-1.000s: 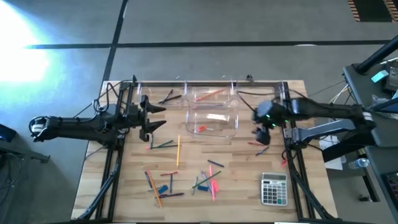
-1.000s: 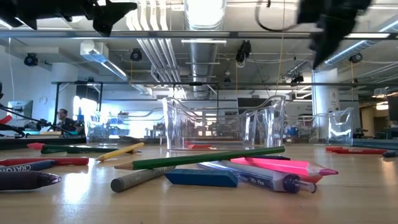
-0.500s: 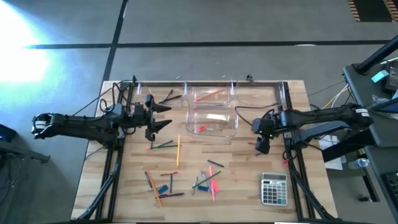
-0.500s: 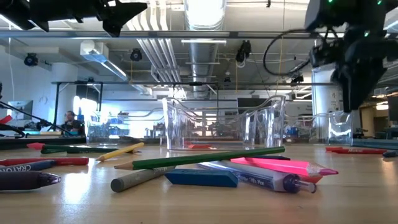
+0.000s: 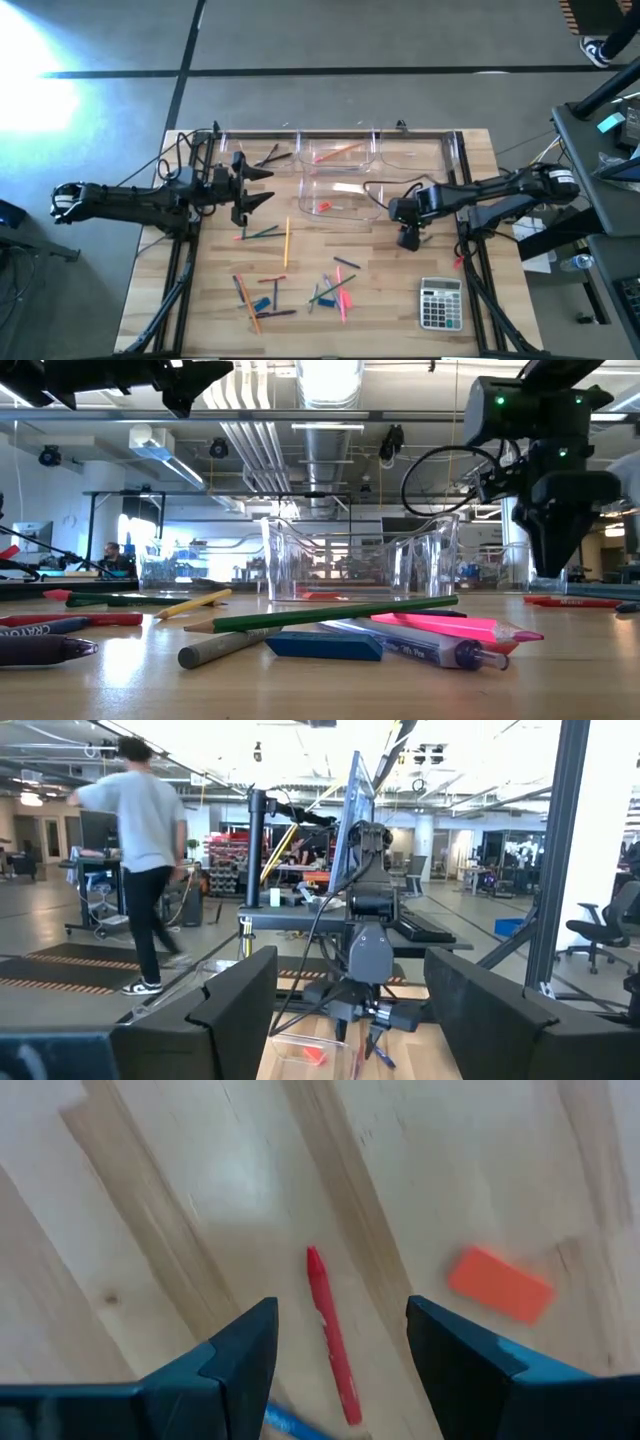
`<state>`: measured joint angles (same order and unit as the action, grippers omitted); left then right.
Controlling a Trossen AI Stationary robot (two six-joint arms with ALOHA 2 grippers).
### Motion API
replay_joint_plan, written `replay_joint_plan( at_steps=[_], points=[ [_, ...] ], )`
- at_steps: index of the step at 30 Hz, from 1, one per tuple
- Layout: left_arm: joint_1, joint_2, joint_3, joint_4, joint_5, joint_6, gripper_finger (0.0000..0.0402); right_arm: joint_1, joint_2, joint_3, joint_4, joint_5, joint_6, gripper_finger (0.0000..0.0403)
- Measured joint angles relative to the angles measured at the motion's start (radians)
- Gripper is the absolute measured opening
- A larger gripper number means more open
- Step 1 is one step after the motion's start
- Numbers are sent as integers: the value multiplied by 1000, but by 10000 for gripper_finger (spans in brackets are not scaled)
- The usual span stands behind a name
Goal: Sort crayons/erasers/pens/pencils in bins
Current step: Put the red crayon into the top right transparent bin
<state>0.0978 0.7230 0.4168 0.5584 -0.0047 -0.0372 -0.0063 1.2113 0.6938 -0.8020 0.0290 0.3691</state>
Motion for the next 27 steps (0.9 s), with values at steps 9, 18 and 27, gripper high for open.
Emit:
replay_joint_plan(
  at_steps=[9,18,27],
  points=[
    [0,-2,0,0,3,1,239,0,-24,-104,121,0,-2,207],
    [0,-4,-1,0,3,18,239,0,-6,-161,193,22,6,201],
    [0,-4,-2,0,3,19,239,5,-2,-172,204,24,27,201]
  ],
)
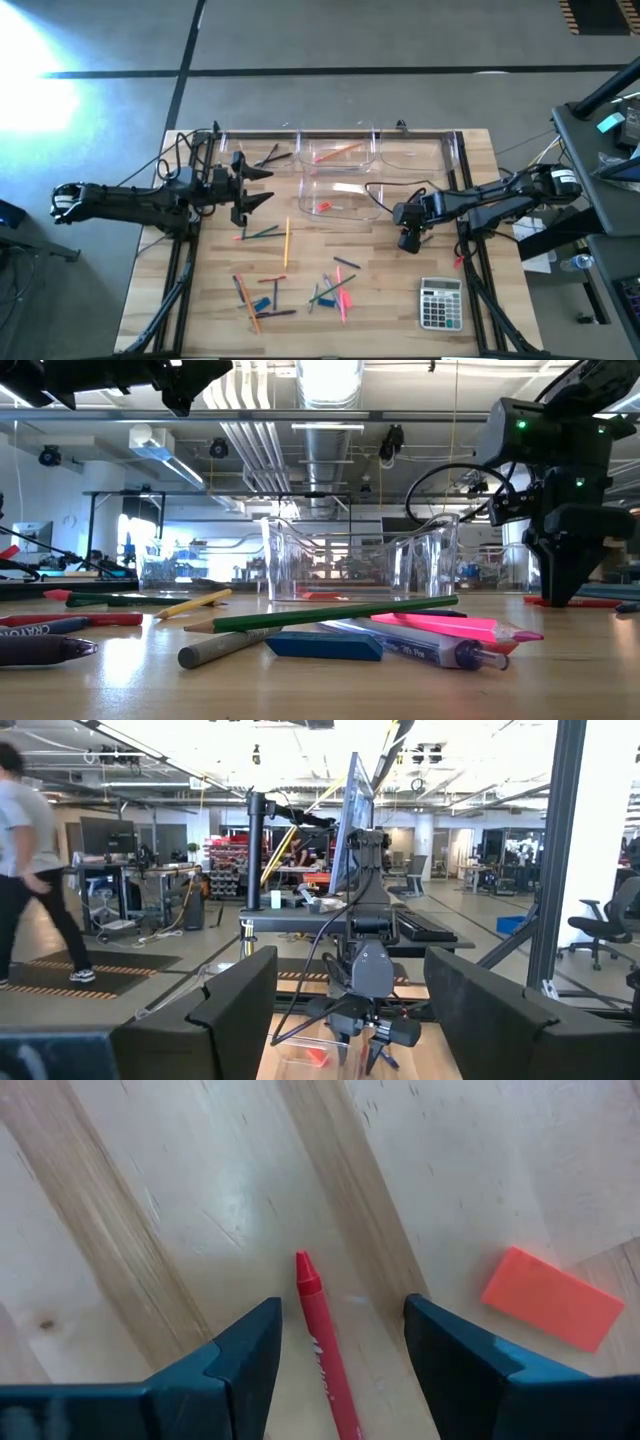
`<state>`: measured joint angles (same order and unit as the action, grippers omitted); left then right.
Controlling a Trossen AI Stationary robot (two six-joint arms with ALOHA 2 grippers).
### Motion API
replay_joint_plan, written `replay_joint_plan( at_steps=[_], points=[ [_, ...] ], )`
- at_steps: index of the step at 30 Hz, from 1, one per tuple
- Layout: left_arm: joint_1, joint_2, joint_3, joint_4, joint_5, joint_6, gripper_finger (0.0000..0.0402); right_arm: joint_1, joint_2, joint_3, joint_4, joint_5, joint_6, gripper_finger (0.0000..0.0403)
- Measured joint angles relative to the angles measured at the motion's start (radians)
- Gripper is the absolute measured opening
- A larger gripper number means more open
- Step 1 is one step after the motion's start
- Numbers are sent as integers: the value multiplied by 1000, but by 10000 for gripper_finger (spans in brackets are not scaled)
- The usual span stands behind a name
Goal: Sort crayons/erasers/pens/pencils in bins
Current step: Put the red crayon into the top right transparent bin
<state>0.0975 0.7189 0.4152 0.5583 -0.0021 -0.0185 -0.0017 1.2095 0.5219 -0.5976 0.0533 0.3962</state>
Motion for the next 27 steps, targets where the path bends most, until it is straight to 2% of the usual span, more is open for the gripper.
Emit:
replay_joint_plan(
  at_steps=[17,20,27],
  points=[
    [0,-2,0,0,-1,0,239,0,2,-7,8,0,-3,194],
    [0,-2,0,0,-1,0,239,0,3,-7,8,-7,-1,164],
    [0,-2,0,0,-2,0,239,0,3,-7,12,-16,-4,47]
  ],
)
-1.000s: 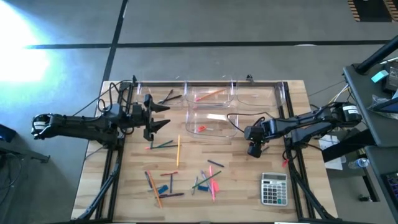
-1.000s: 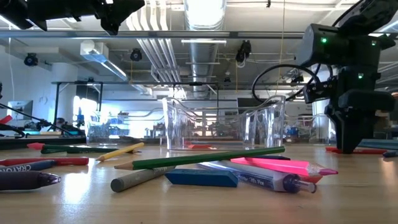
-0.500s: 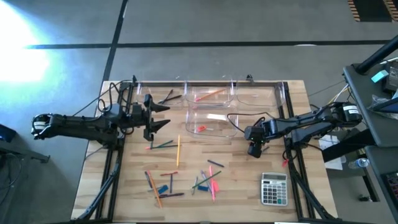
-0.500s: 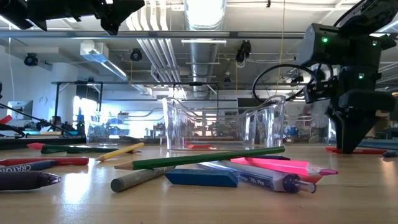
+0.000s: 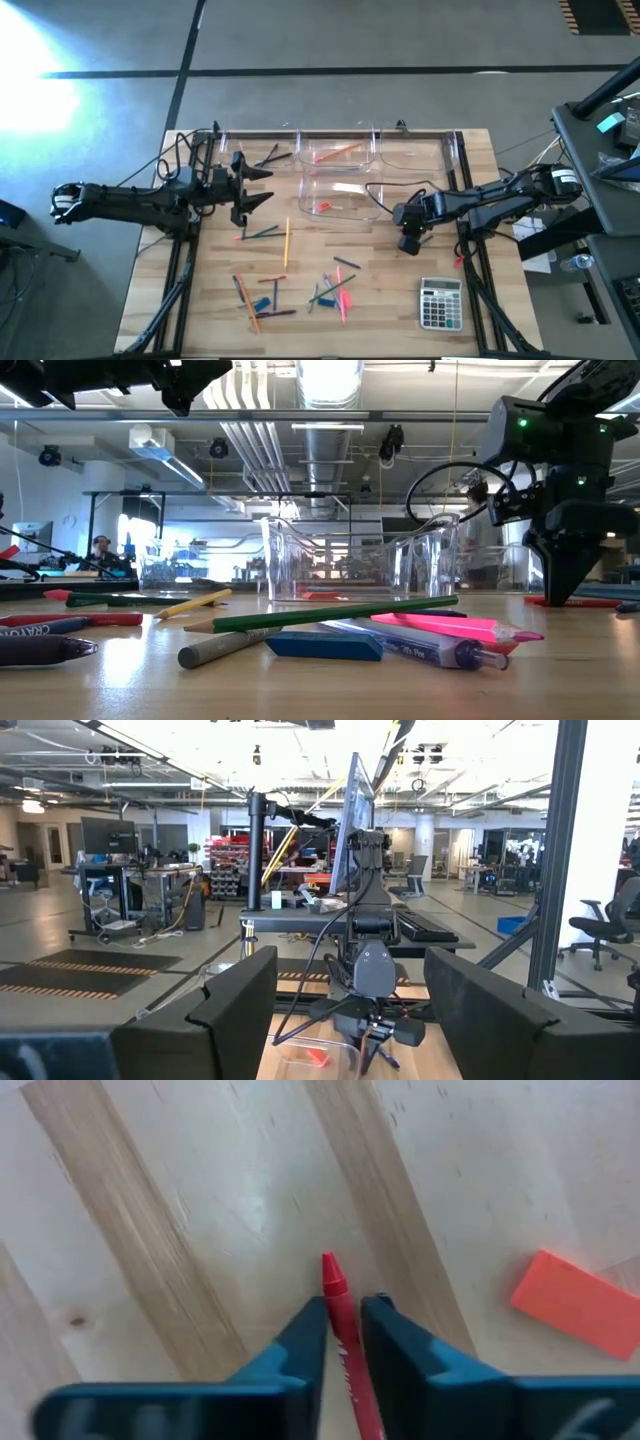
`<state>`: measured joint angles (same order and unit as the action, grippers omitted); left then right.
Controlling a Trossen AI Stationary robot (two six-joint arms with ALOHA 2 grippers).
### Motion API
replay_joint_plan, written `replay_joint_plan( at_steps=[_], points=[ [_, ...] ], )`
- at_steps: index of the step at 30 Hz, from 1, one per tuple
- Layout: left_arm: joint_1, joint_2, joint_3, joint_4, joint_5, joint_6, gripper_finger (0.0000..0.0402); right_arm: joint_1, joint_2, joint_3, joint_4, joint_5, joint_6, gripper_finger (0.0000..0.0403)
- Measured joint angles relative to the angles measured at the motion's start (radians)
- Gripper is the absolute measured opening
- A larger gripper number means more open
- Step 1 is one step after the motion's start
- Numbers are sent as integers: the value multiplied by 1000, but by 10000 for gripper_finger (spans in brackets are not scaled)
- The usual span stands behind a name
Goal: Sort crayons/erasers/pens/pencils in bins
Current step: Put the red crayon into the top right transparent bin
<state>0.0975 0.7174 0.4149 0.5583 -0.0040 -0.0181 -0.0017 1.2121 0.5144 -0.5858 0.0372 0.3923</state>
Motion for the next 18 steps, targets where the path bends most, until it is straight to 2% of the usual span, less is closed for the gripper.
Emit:
replay_joint_plan(
  at_steps=[3,14,18],
  points=[
    [0,0,0,0,0,0,239,0,0,0,-3,10,-8,18],
    [0,0,0,0,0,0,239,-2,-5,53,-30,35,-42,22],
    [0,0,0,0,0,0,239,-1,-7,98,-89,38,-52,22]
  ],
)
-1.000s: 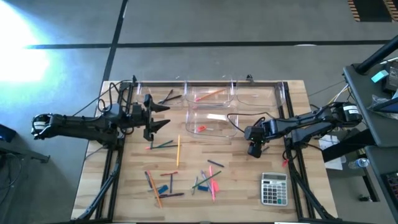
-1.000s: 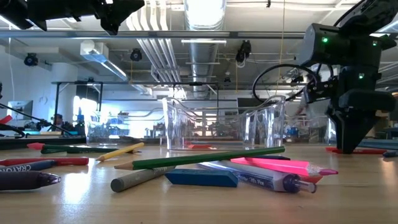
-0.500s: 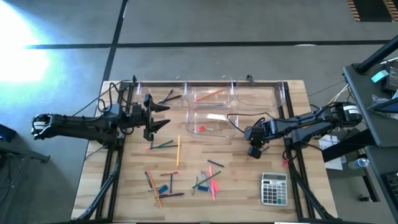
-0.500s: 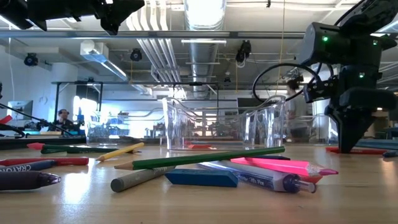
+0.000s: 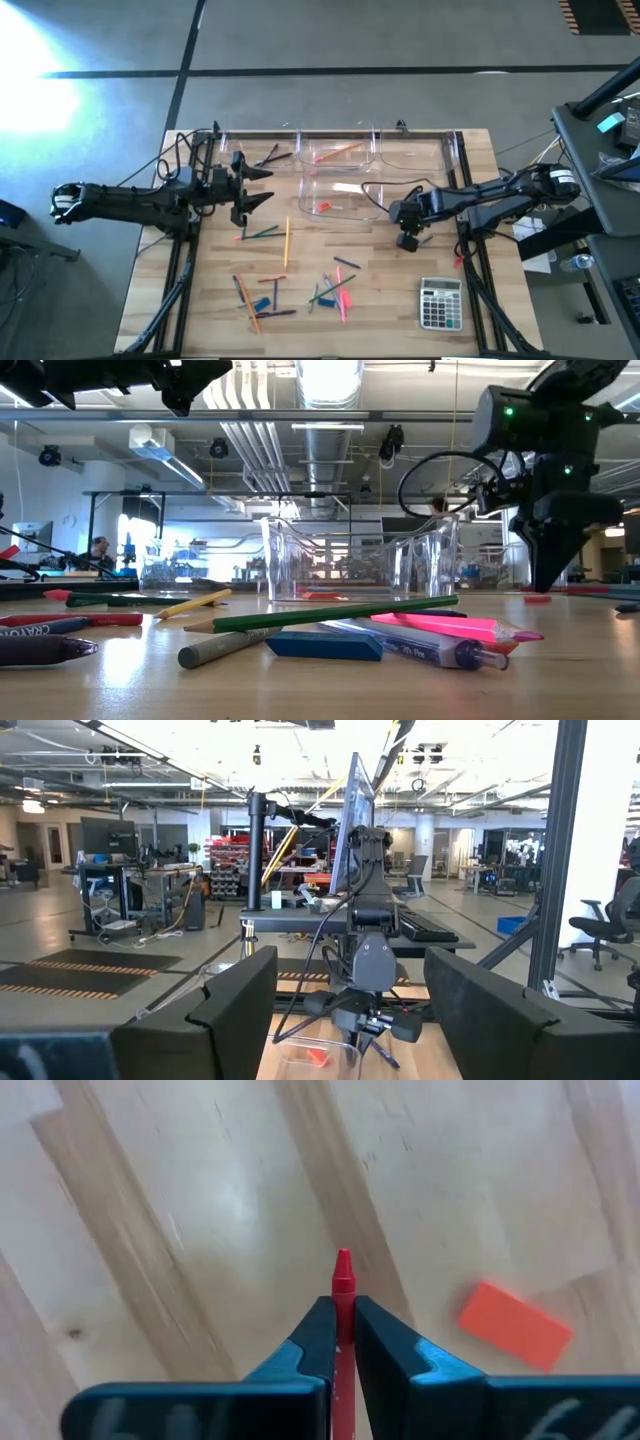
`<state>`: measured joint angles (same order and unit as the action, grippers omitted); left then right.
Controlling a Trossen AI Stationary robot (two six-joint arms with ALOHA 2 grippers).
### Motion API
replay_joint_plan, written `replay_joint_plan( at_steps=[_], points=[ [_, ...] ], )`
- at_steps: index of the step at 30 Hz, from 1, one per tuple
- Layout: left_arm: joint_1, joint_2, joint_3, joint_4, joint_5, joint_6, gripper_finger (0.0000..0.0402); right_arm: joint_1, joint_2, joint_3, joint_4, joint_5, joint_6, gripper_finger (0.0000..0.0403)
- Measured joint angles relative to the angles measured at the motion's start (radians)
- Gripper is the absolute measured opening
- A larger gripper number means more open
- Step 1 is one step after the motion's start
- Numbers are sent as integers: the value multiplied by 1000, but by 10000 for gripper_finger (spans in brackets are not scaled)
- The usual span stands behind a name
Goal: Sort crayons/erasers/pens/pencils in bins
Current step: Put the red crayon into the top right transparent bin
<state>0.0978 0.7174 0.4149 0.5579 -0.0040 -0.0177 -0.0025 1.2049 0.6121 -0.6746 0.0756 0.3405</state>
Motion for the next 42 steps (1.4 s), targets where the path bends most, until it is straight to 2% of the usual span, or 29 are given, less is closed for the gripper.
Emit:
replay_joint_plan(
  at_steps=[7,10,13,17,19,25,31,33,37,42],
  points=[
    [0,0,0,0,0,0,239,0,-20,98,-123,54,-13,22],
    [0,0,0,0,0,0,239,0,-36,152,-169,117,-54,22],
    [0,0,0,0,0,0,239,-7,-52,204,-198,239,-114,22],
    [0,0,0,1,0,0,239,-55,-59,275,-225,458,-177,22],
    [0,0,0,1,0,0,239,-99,-58,311,-227,503,-230,22],
    [0,0,0,1,0,0,239,-307,-58,390,-201,492,-413,15],
    [0,0,0,2,0,1,239,-557,-58,362,-80,307,-517,11],
    [0,0,0,2,0,1,239,-620,-58,341,-37,276,-536,11],
    [0,0,1,1,0,1,239,-706,-58,308,14,247,-536,16],
    [0,0,7,3,0,1,239,-742,-43,300,56,234,-560,53]
  ],
)
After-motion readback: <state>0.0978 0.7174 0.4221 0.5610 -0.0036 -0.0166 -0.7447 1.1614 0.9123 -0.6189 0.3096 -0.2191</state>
